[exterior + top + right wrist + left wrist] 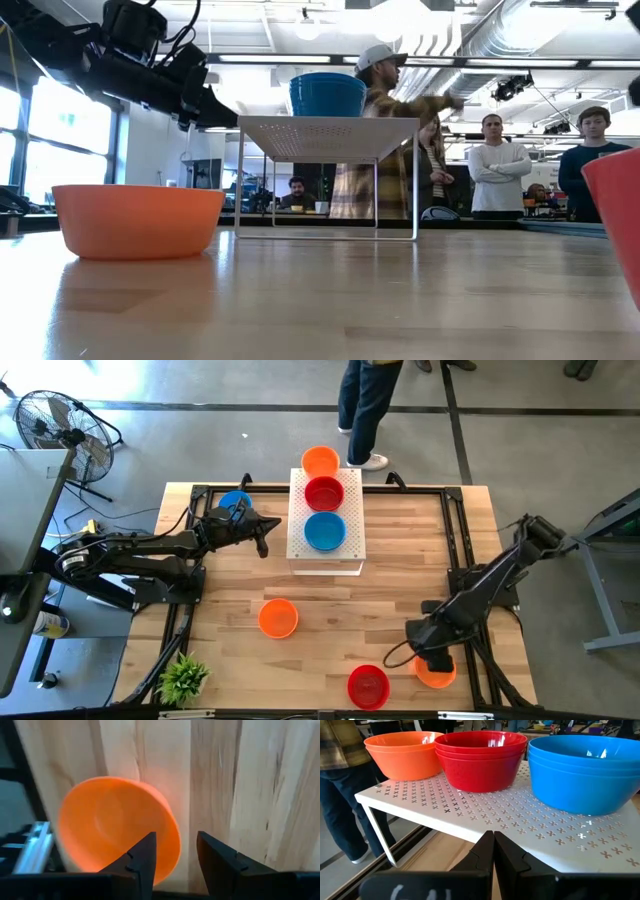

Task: Pick & Place Mini bowls
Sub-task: Stack the orange bowl on top of the other orange bowls on the shelf

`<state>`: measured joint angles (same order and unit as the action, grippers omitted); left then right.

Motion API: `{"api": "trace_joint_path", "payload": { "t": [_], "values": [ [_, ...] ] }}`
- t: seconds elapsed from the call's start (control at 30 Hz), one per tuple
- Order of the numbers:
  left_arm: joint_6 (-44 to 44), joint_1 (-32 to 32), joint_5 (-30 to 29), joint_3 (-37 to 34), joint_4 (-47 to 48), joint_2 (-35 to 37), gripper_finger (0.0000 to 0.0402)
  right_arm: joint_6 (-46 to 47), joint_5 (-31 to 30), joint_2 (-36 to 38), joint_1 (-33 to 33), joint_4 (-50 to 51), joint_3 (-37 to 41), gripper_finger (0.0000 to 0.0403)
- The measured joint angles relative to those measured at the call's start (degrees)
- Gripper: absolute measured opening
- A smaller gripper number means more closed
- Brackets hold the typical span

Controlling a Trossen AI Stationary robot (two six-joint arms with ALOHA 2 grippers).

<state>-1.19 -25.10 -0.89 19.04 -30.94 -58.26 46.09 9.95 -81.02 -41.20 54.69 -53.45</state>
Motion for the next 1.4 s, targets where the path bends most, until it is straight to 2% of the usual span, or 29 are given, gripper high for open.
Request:
{"api": "trace_joint_path", "payload": {
  "t": [0.17, 0.47, 0.57, 0.73, 0.93, 1.03, 1.17, 1.27, 1.4],
  "values": [
    [0.0, 0.0, 0.0, 0.0, 0.7, 0.0, 0.0005, -6.4, 0.3, -5.5, 1.0, -3.7, 0.0, 0.0129],
    [0.0, 0.0, -0.1, 0.0, 1.1, 0.0, 0.0005, -15.3, 6.5, -11.8, 1.5, -7.0, 0.0, 0.0122],
    [0.0, 0.0, -0.2, 0.0, 1.1, 0.0, 0.0005, -16.1, 6.6, -12.5, 1.6, -7.1, 0.0, 0.0095],
    [0.0, 0.0, -0.2, 0.0, 1.1, 0.0, 0.0005, -15.1, 4.2, -11.6, 3.1, -6.2, 0.0, 0.0011],
    [0.0, 0.0, -0.2, 0.0, 1.1, 0.0, 0.0005, -12.0, 1.8, -5.5, 8.2, -2.0, 0.0, 0.0004],
    [0.0, 0.0, -0.2, 0.0, 1.1, 0.0, 0.0005, -10.6, -0.2, -0.2, 13.4, 2.6, 0.0, 0.0004],
    [0.0, 0.0, -0.2, 0.0, 1.1, 0.0, 0.0005, -10.3, -4.0, 6.2, 24.6, 10.9, 0.0, 0.0003],
    [0.0, 0.0, -0.2, 0.0, 1.1, 0.0, 0.0005, -13.8, -6.8, 9.0, 36.4, 14.7, 0.0, 0.0002],
    [0.0, 0.0, -0.2, 0.0, 1.3, 0.0, 0.0005, -20.0, -10.0, 10.0, 54.5, 13.5, 0.0, 0.0002]
  ]
}}
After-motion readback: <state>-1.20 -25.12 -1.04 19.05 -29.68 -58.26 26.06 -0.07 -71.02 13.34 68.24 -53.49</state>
